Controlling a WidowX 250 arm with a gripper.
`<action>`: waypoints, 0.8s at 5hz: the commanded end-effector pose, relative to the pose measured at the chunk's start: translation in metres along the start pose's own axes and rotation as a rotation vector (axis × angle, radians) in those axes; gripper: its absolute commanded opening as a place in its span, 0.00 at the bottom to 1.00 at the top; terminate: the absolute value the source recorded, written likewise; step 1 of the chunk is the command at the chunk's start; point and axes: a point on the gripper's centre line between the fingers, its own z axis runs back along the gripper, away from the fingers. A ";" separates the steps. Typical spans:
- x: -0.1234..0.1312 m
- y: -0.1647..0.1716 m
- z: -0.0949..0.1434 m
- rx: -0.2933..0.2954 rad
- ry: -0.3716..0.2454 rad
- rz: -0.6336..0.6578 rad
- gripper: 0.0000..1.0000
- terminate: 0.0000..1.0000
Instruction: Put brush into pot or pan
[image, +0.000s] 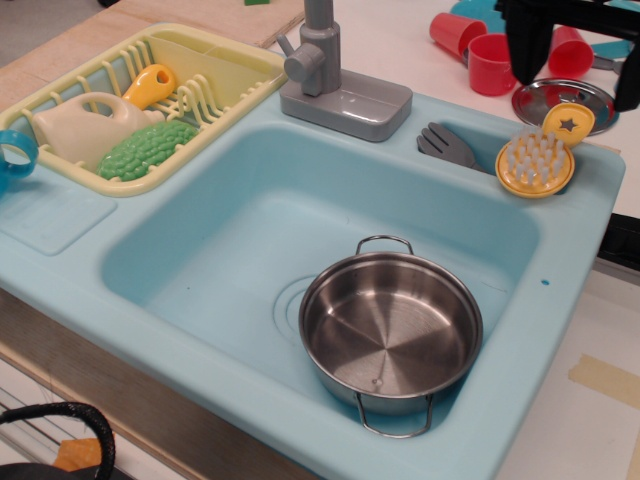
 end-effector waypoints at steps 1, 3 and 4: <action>0.006 0.005 -0.006 -0.048 -0.002 0.008 1.00 0.00; 0.001 0.010 -0.021 -0.070 0.072 0.038 1.00 0.00; -0.003 0.010 -0.030 -0.101 0.096 0.048 1.00 0.00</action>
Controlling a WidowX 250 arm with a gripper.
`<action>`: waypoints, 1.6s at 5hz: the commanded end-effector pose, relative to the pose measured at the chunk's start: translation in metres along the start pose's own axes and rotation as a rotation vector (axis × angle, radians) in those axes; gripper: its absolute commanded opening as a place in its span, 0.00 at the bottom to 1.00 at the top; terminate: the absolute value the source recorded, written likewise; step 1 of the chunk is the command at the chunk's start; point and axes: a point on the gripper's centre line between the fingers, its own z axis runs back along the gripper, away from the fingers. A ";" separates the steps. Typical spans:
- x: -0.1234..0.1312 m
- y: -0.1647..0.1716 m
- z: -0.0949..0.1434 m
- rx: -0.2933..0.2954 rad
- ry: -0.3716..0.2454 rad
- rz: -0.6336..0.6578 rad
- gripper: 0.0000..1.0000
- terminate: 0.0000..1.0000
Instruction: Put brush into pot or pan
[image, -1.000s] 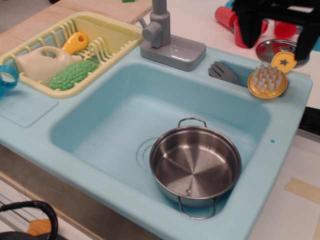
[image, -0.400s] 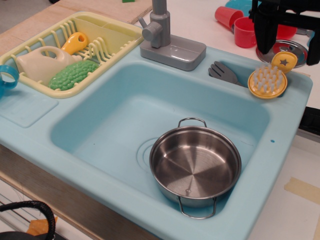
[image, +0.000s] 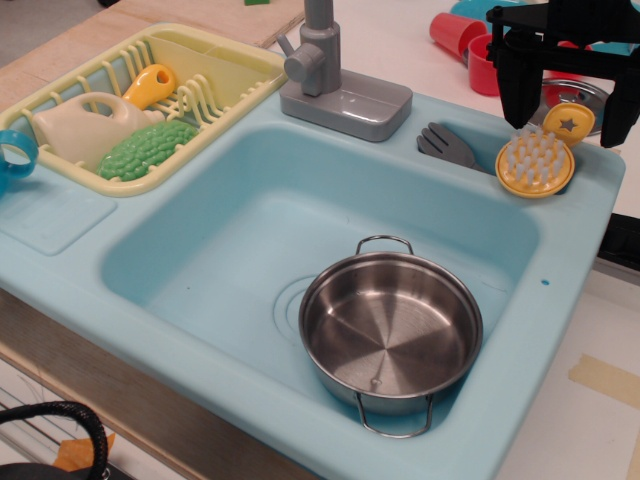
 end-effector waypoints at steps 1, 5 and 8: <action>-0.002 0.001 -0.006 -0.054 0.003 0.017 1.00 0.00; -0.024 -0.004 0.005 -0.018 0.013 0.046 0.00 0.00; -0.078 0.015 0.026 0.039 -0.054 0.177 0.00 0.00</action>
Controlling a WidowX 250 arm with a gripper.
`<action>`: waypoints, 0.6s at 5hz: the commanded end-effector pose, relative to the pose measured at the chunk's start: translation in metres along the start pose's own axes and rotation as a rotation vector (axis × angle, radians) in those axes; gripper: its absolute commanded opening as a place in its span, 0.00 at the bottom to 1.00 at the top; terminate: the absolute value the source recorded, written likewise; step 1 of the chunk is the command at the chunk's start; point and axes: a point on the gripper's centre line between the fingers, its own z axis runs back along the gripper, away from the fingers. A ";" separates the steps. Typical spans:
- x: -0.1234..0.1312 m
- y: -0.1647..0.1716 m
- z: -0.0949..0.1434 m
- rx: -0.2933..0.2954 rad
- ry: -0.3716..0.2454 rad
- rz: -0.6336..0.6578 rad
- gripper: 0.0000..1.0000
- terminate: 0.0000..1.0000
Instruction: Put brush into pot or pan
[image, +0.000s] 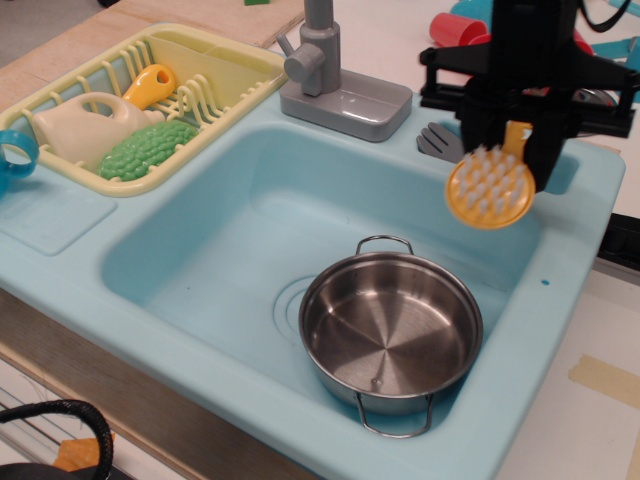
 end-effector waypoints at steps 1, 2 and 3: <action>-0.020 0.017 -0.001 -0.044 -0.109 0.058 0.00 0.00; -0.030 0.021 -0.005 -0.054 -0.116 0.064 0.00 0.00; -0.041 0.027 -0.005 -0.068 -0.118 0.065 1.00 0.00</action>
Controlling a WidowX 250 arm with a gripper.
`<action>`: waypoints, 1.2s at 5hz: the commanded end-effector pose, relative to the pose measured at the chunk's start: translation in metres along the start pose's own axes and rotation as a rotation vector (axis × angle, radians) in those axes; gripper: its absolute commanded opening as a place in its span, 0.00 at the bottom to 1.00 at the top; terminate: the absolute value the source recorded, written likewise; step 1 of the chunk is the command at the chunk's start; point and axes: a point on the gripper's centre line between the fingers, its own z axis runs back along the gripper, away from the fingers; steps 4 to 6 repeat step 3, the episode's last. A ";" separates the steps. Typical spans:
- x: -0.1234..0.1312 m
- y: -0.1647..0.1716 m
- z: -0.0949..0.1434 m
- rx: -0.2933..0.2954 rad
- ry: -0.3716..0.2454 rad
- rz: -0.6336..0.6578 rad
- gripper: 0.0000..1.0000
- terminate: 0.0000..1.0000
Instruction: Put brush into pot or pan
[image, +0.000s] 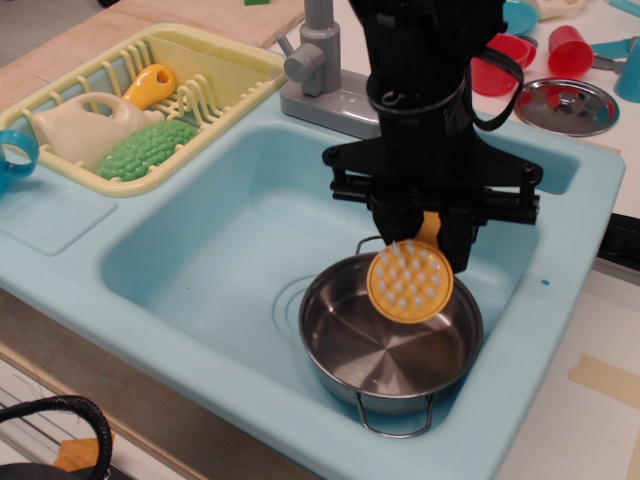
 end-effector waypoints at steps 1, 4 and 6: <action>-0.002 0.009 0.009 -0.078 -0.053 -0.034 1.00 0.00; -0.002 0.009 0.009 -0.078 -0.053 -0.034 1.00 1.00; -0.002 0.009 0.009 -0.078 -0.053 -0.034 1.00 1.00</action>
